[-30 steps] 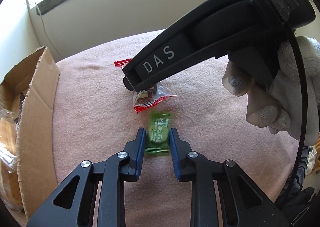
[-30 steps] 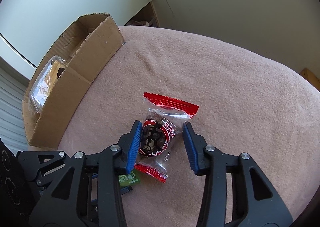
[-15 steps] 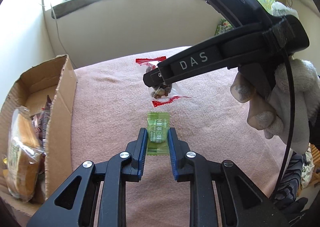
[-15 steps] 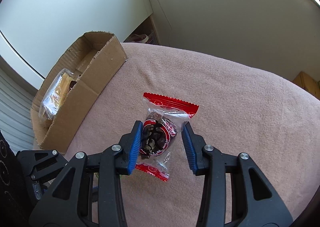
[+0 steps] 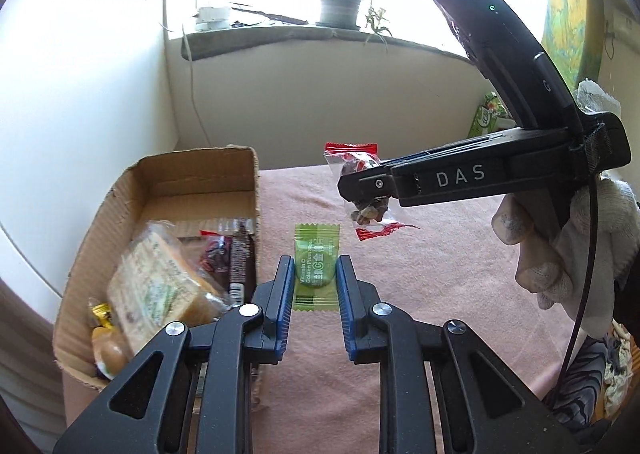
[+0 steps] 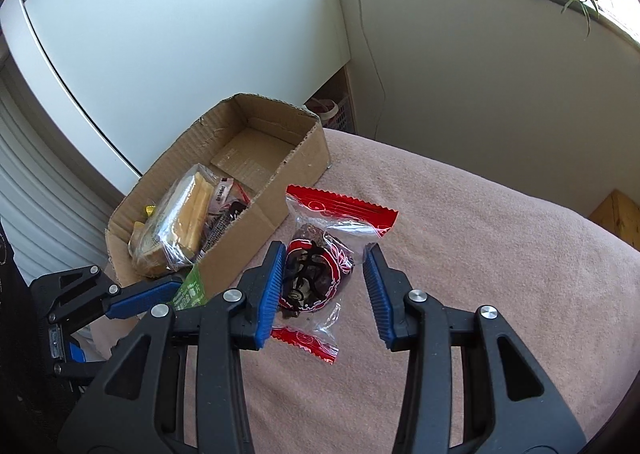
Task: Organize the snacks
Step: 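Carry the red-edged bag and green sweet over the box with both tools, then open both tools to drop the bag and green sweet into the box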
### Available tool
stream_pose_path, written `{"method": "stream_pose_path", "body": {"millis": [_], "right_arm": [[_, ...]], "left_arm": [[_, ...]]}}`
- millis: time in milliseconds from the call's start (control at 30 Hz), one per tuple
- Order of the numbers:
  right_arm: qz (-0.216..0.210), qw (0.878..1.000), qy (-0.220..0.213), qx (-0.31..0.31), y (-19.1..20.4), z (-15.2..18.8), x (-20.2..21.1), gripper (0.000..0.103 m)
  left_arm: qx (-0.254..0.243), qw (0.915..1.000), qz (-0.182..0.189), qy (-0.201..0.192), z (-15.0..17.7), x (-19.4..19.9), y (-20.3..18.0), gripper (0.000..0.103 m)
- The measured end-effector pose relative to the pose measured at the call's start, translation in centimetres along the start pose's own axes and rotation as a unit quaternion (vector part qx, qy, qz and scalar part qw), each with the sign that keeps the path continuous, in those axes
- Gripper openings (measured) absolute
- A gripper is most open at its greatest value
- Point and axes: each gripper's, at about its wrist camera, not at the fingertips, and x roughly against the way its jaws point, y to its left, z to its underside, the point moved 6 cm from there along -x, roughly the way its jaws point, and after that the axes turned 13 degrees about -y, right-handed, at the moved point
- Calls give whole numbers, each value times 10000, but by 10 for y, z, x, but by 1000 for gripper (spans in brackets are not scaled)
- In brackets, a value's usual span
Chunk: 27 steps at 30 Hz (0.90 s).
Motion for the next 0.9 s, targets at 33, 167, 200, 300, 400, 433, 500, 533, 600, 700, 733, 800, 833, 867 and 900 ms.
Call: {"method": "stream_pose_path", "body": {"millis": [33, 167, 200, 300, 400, 433, 500, 533, 600, 700, 733, 800, 833, 867, 900], "right_arm": [[-38, 10000, -11, 32, 6, -3, -2, 42], [-177, 9997, -24, 175, 30, -12, -14, 42], [-192, 9996, -27, 215, 36, -14, -17, 42], [-238, 9993, -33, 286, 48, -19, -26, 42], [-319, 9990, -22, 307, 58, -23, -34, 42], [-346, 9989, -17, 305, 60, -25, -37, 42], [-382, 9988, -1, 299, 65, -27, -41, 42], [-407, 9987, -1, 298, 68, -29, -43, 42], [-460, 9985, 5, 307, 73, -31, -47, 42], [-579, 9978, 7, 326, 83, -34, -48, 43], [-565, 9978, -11, 352, 85, -35, -49, 45], [-589, 9976, -60, 364, 88, -37, -47, 54], [-608, 9975, -78, 351, 91, -38, -48, 57], [-610, 9975, -95, 341, 91, -38, -46, 57], [-611, 9975, -110, 340, 92, -39, -44, 57]], "left_arm": [[44, 10000, -82, -32, -1, 3, 8, 20], [208, 9991, -362, -113, -1, 12, 40, 20], [228, 9987, -430, -123, -4, 11, 47, 20], [309, 9975, -610, -155, -6, 16, 69, 20], [415, 9962, -744, -189, -10, 13, 87, 20], [434, 9960, -758, -186, -10, 13, 91, 20], [416, 9957, -815, -174, -9, 10, 95, 20], [411, 9955, -839, -169, -10, 9, 97, 20], [452, 9949, -877, -188, -10, 8, 100, 20], [504, 9942, -925, -217, -11, 8, 104, 22], [507, 9940, -942, -221, -12, 8, 104, 25], [517, 9931, -1015, -271, -14, 10, 106, 35], [535, 9927, -1039, -294, -14, 11, 106, 39], [548, 9925, -1048, -313, -15, 13, 106, 39], [555, 9923, -1060, -327, -15, 16, 106, 39]]}}
